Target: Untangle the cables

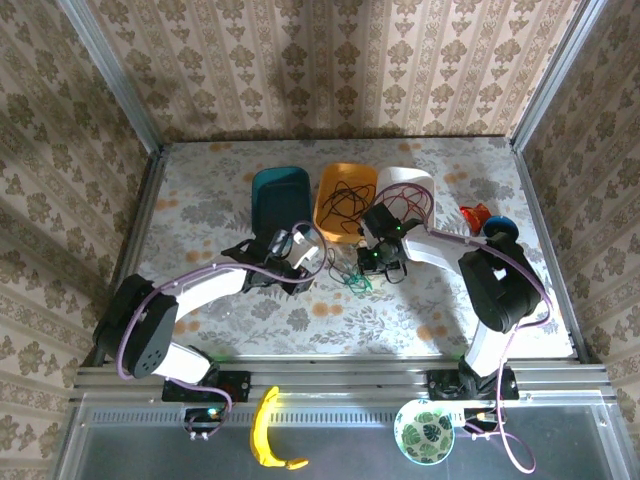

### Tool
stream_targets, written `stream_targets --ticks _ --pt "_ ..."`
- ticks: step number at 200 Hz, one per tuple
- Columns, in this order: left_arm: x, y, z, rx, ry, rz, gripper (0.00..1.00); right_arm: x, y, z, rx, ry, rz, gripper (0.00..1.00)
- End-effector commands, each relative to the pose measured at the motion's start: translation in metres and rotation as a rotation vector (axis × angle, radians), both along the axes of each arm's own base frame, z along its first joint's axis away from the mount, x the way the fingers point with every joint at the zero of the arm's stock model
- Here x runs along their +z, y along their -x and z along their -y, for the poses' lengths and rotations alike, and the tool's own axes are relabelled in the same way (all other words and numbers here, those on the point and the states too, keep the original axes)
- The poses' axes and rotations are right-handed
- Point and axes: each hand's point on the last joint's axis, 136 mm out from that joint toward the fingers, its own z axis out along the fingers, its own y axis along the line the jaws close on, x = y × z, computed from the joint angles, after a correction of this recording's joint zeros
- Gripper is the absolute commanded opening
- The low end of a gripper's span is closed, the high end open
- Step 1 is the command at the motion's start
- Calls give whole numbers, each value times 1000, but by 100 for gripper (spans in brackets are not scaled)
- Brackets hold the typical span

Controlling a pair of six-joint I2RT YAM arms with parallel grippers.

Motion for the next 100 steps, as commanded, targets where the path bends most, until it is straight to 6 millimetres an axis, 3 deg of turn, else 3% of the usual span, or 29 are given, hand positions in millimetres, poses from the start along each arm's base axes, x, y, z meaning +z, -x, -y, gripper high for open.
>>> stream_targets --ticks 1,17,32,67,89,100 --pt "18 1 17 -50 80 40 39 4 -1 8 -32 18 9 7" --pt "26 1 20 -64 117 64 43 3 0 8 -29 15 6 7" --pt "36 0 24 -76 152 93 53 4 0 8 -26 13 8 7" --pt "52 -19 33 -49 201 112 67 6 0 8 -19 13 18 7" --pt "46 -32 43 -32 185 46 70 8 1 9 -16 13 26 7" --pt "34 -43 44 6 132 15 70 10 0 9 -15 14 31 7"
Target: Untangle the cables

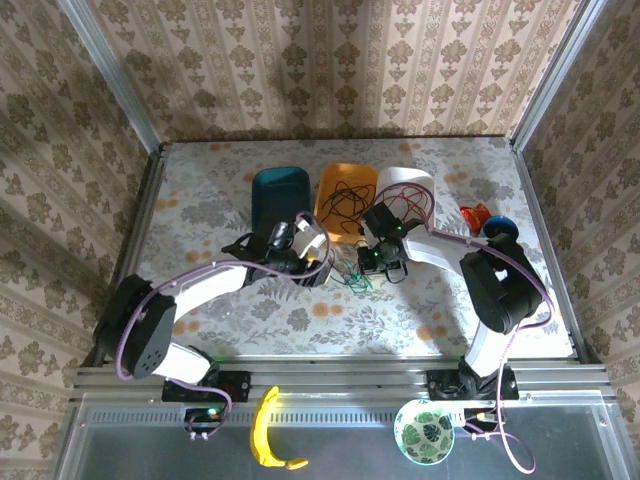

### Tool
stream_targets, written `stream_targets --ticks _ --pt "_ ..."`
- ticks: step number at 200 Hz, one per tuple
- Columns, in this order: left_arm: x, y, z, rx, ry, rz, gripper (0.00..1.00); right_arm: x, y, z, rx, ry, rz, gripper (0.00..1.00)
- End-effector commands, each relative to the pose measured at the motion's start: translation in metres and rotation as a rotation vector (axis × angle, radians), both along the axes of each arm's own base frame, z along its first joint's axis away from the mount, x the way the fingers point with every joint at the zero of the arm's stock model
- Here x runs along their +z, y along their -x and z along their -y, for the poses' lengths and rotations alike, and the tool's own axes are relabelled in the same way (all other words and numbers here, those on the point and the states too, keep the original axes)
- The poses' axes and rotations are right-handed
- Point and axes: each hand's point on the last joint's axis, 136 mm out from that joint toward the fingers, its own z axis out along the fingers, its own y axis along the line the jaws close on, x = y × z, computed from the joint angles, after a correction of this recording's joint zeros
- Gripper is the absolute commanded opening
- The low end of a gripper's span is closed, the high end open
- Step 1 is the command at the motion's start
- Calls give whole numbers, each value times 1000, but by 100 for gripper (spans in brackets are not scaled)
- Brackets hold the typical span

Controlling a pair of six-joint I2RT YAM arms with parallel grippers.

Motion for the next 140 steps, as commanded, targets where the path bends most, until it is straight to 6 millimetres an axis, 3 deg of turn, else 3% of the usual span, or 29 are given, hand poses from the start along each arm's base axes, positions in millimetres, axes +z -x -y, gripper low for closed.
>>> stream_targets --ticks 1,28,59,83,92,112,140 --pt "-5 -20 11 43 -24 -60 70 7 1 9 -14 18 23 7" --pt "-22 -35 19 86 -51 -112 69 9 3 10 -9 19 31 6" --pt "-40 -34 20 84 -133 -131 61 13 4 14 -11 28 46 6" --pt "-48 -23 17 65 -160 -153 48 13 4 16 -13 31 54 6" --pt "-49 -19 16 57 -159 -165 37 13 4 17 -15 33 55 6" --pt "-44 -17 17 50 -146 -167 0 13 3 19 -20 33 60 6" --pt "-4 -16 14 48 -109 -75 0 8 5 24 -43 35 49 5"
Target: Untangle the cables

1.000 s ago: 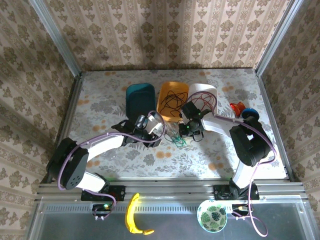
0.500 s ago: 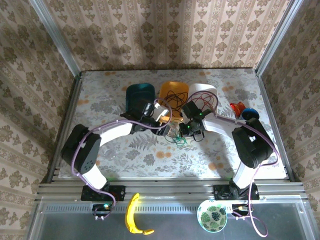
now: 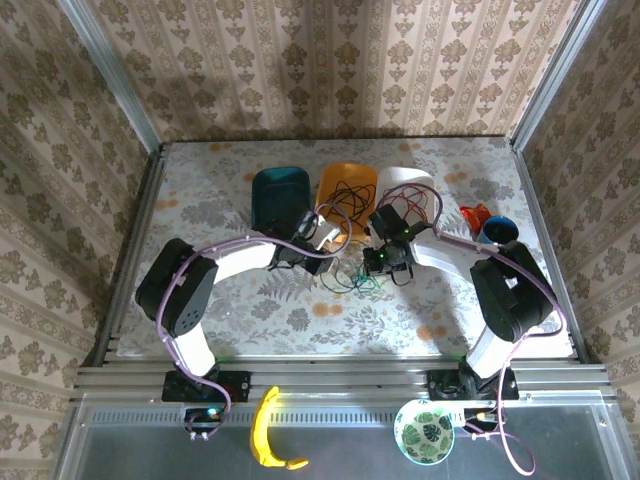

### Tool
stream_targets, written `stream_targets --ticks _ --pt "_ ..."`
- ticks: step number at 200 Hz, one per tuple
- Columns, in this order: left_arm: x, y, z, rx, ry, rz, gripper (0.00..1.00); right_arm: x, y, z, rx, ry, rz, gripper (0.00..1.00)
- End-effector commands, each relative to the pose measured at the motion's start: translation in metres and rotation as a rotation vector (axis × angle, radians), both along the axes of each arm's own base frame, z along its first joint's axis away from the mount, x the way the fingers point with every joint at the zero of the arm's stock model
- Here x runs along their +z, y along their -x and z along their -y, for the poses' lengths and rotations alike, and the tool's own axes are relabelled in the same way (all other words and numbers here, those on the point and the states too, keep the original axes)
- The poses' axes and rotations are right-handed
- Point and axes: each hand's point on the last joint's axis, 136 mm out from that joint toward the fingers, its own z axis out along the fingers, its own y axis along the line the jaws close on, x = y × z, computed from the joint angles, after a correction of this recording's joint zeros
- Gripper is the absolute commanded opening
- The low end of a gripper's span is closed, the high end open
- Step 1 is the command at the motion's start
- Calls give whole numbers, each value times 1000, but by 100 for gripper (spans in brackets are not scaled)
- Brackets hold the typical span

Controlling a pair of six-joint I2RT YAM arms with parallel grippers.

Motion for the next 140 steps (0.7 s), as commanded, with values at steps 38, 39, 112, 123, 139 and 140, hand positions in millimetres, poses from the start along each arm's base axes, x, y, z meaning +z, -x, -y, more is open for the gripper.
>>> stream_targets --ticks 38,39,112,123,139,140 --pt "140 -4 -38 27 88 364 0 -8 8 21 -66 10 -11 5" --pt "143 -4 -39 29 91 371 0 -8 9 22 -67 10 -13 5" --pt "283 -46 -73 131 303 629 0 -14 22 38 -102 6 -33 5" --pt "288 -58 -67 125 307 647 0 -12 22 38 -102 5 -27 5" --pt "293 -76 -57 118 318 671 0 -8 22 39 -101 3 -17 5" --pt "293 -77 -56 117 319 672 0 -7 22 39 -100 3 -17 5"
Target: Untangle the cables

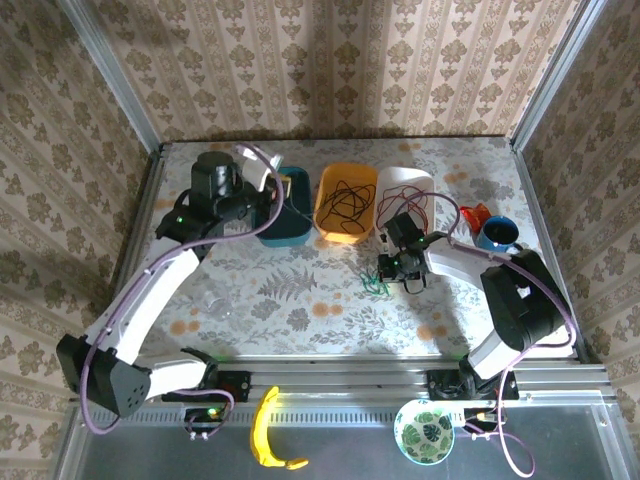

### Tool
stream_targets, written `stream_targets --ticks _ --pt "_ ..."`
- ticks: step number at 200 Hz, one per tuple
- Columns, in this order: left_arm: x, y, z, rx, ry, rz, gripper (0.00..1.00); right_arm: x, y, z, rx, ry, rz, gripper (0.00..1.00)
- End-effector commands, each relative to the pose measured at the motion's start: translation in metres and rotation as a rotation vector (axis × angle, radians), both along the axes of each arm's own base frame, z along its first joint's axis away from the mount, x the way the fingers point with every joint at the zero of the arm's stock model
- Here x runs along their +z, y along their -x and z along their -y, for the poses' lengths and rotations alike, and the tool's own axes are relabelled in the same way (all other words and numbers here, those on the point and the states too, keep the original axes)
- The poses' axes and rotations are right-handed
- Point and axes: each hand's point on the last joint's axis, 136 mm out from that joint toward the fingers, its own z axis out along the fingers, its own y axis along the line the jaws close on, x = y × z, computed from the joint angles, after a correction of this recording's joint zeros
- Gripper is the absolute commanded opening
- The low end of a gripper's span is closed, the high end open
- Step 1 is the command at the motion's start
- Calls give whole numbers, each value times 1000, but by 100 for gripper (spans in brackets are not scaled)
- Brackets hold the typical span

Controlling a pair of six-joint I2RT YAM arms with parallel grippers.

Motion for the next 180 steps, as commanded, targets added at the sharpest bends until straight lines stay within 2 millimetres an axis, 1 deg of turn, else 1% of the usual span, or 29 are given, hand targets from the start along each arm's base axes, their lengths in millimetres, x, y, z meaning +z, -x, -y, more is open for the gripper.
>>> stream_targets --ticks 1,32,68,84,99,120,134,144,152,163,180 --pt "8 -23 15 -39 5 53 0 5 6 5 -9 4 -2 5" --pt "5 -63 33 -29 12 79 0 12 6 7 -10 5 20 5" --pt "23 -98 52 -32 59 125 0 19 9 9 -5 7 33 5" --pt "25 -109 61 -48 77 130 0 20 10 10 -7 5 37 5" --pt "31 -116 69 -61 98 140 0 21 10 11 -10 7 40 5" --pt "43 -121 79 -78 136 170 0 19 12 11 -14 6 32 5" --pt "45 -123 85 -90 150 167 0 17 13 12 -14 8 26 5" --pt "39 -125 88 -85 141 154 0 16 13 12 -11 10 23 5" --pt "28 -127 91 -75 124 134 0 16 13 12 -15 12 24 5" --pt "6 -131 93 -51 94 92 0 17 13 12 -14 11 25 5" --pt "-35 -136 93 13 51 4 0 17 13 12 -15 11 25 5"
